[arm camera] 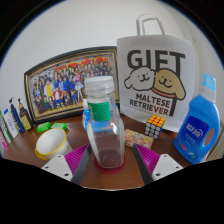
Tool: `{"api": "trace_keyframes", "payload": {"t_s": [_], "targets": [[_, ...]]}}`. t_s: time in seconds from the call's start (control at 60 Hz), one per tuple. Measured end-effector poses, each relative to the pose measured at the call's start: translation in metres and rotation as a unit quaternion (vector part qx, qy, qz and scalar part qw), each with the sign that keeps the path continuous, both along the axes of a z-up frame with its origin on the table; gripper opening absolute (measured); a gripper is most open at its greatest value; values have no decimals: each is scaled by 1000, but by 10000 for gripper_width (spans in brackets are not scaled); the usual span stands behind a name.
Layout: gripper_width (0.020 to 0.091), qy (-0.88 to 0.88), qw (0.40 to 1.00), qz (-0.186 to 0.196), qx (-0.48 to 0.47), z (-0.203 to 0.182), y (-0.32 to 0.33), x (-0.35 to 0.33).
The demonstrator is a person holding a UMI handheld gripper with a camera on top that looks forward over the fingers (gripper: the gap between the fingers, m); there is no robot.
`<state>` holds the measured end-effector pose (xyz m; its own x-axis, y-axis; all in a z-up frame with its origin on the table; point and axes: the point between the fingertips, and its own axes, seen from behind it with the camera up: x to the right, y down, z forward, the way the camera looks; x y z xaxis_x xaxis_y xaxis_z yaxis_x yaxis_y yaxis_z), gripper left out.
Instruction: Pour water
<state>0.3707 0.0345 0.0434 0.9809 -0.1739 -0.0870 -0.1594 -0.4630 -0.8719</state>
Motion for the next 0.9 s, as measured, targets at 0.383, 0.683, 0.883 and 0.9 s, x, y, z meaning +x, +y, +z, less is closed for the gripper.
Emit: {"api": "trace_keyframes", "payload": {"t_s": [0.383,0.683,0.883,0.9], "targets": [[855,-21,999,-33,-37,95,-138,-60],[855,-12,998,-17,-62,154,-285,-165],[856,-26,997,-8,-69,168,-341,-201],[854,-29,997,-7,-69,169,-344,-203]]}}
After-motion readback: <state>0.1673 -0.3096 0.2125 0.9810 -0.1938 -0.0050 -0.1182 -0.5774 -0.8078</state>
